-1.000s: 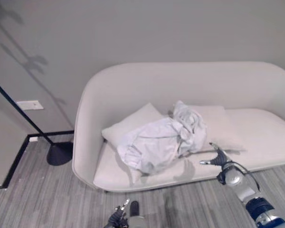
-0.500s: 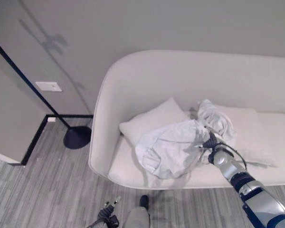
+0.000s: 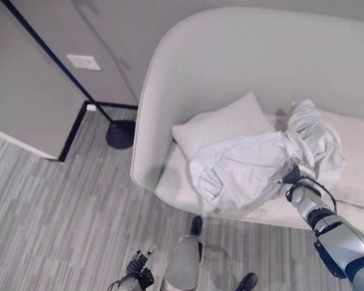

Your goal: Hang the clothes on the sofa on the clothes rack.

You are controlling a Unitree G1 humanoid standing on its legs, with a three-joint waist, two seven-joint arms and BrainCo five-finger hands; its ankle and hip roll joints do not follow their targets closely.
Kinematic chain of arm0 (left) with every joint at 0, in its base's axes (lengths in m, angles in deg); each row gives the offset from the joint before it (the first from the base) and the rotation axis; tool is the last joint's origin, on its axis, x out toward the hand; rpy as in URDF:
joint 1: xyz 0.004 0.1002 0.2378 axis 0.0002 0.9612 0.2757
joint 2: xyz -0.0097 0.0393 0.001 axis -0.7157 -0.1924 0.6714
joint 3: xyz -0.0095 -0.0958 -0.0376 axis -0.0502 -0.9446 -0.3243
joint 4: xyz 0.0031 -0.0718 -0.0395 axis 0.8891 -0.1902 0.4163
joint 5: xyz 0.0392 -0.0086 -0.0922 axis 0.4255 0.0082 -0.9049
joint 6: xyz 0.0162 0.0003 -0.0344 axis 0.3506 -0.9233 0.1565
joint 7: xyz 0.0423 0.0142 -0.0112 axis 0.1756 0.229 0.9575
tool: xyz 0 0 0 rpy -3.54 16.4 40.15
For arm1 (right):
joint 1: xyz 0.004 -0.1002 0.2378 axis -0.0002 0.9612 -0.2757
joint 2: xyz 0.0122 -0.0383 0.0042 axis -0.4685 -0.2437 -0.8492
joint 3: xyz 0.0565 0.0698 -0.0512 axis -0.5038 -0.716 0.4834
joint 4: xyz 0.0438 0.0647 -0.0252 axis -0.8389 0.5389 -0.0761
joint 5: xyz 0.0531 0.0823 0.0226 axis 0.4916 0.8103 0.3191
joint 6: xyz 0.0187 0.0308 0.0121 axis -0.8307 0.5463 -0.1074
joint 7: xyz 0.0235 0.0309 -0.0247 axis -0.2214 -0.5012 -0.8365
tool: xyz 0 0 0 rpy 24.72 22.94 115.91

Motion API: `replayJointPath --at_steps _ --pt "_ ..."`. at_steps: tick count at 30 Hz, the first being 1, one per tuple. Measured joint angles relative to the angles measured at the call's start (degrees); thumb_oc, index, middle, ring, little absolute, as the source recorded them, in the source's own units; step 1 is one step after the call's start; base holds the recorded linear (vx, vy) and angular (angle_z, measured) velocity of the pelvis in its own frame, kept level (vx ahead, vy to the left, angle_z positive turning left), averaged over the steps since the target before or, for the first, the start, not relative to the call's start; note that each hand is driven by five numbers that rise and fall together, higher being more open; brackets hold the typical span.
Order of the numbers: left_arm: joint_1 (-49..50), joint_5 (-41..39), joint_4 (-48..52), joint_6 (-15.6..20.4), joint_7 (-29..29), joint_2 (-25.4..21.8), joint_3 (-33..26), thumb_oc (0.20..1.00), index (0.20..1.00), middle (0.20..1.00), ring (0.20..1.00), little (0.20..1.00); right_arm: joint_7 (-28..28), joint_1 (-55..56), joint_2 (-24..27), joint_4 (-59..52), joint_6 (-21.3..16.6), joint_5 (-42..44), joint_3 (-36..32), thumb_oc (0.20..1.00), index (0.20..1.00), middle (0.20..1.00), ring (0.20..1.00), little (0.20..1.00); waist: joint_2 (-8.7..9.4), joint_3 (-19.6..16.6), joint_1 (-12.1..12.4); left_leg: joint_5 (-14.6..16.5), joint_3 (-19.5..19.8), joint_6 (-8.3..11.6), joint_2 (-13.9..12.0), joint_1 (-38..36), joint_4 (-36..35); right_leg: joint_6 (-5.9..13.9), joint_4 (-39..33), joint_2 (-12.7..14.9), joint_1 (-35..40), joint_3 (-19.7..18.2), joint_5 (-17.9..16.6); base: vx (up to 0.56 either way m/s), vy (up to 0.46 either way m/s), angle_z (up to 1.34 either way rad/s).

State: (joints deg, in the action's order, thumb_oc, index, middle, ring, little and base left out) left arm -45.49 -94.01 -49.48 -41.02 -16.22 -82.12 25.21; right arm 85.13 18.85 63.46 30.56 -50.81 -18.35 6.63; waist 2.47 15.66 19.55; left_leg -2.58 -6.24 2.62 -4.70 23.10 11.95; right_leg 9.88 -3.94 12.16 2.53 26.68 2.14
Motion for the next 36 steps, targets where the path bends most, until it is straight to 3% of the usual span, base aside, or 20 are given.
replayJointPath --at_steps 7,16,17,18,19,31,32,36 --pt "-3.9 0.8 1.0 1.2 2.5 -0.3 0.7 1.0 1.0 1.0 1.0 1.0 7.0 -2.3 2.8 -6.0 1.3 -2.6 -0.3 1.0 1.0 1.0 1.0 1.0 -0.06 1.9 -0.1 0.1 0.3 0.07 -0.3 2.0 0.3 0.01 0.0 -0.1 -1.8 0.2 0.0 0.01 0.008 0.0" --pt "-4.3 2.4 2.5 2.1 3.5 -0.5 5.0 1.0 1.0 1.0 1.0 1.0 2.8 -2.8 0.3 0.0 1.6 -4.4 5.4 1.0 1.0 1.0 1.0 1.0 -0.02 2.3 -0.3 0.0 0.2 0.04 -0.4 3.1 0.2 0.13 0.1 -0.1 -3.3 -0.1 -0.1 0.0 0.0 0.0" --pt "-4.3 2.4 2.6 2.1 3.5 -0.5 5.3 1.0 1.0 1.0 1.0 1.0 2.2 -2.7 -0.3 0.2 1.6 -4.4 6.2 0.89 0.89 0.89 0.89 0.89 0.0 2.3 -0.4 0.0 0.2 0.04 -0.4 3.2 0.2 0.13 0.1 -0.1 -3.3 -0.2 -0.1 0.0 0.0 0.0" --pt "-4.2 2.4 2.9 2.1 3.3 -0.4 5.9 1.0 1.0 1.0 1.0 1.0 1.0 -2.6 -0.5 0.3 1.6 -4.4 7.0 0.256 0.256 0.256 0.256 0.256 0.01 2.3 -0.5 0.0 0.2 0.04 -0.5 3.2 0.2 0.03 0.1 -0.2 -3.3 -0.2 0.0 0.0 0.0 0.0" --pt "-4.2 2.5 3.0 2.1 3.3 -0.4 6.1 1.0 1.0 1.0 1.0 1.0 0.4 -2.6 -0.9 0.5 1.6 -4.3 7.6 0.2 0.2 0.2 0.2 0.2 0.01 2.3 -0.5 0.0 0.2 0.04 -0.5 3.2 0.2 0.03 0.1 -0.2 -3.3 -0.2 0.0 0.0 0.0 0.0" --pt "-3.0 2.9 1.8 1.9 1.8 -0.5 4.7 1.0 1.0 1.0 1.0 1.0 -4.7 -2.4 -2.9 1.6 1.3 -3.9 8.9 0.2 0.2 0.2 0.2 0.2 0.57 2.0 -1.9 0.0 0.1 0.04 -0.8 2.0 0.2 0.03 0.1 -0.4 -2.3 -0.5 0.0 0.0 -0.008 -0.01" --pt "-2.9 3.6 0.8 1.9 2.0 -0.7 3.6 1.0 1.0 1.0 1.0 1.0 -5.0 -1.2 -3.9 0.8 0.7 -3.9 8.9 0.2 0.2 0.2 0.2 0.2 1.45 1.1 -2.0 0.0 -0.8 0.05 -1.0 1.3 0.2 0.03 0.1 -0.2 -2.2 -1.2 0.0 0.0 -0.038 -0.16" --pt "-2.8 5.1 0.9 1.6 2.2 -0.9 3.2 1.0 1.0 1.0 1.0 1.0 -7.2 1.3 -4.9 0.0 0.0 -3.2 8.4 0.2 0.2 0.2 0.2 0.2 1.99 0.4 -2.3 0.0 -1.0 0.05 -1.2 -0.2 0.2 0.31 0.0 -0.3 -0.9 -1.6 -0.2 0.01 -0.044 -0.07"
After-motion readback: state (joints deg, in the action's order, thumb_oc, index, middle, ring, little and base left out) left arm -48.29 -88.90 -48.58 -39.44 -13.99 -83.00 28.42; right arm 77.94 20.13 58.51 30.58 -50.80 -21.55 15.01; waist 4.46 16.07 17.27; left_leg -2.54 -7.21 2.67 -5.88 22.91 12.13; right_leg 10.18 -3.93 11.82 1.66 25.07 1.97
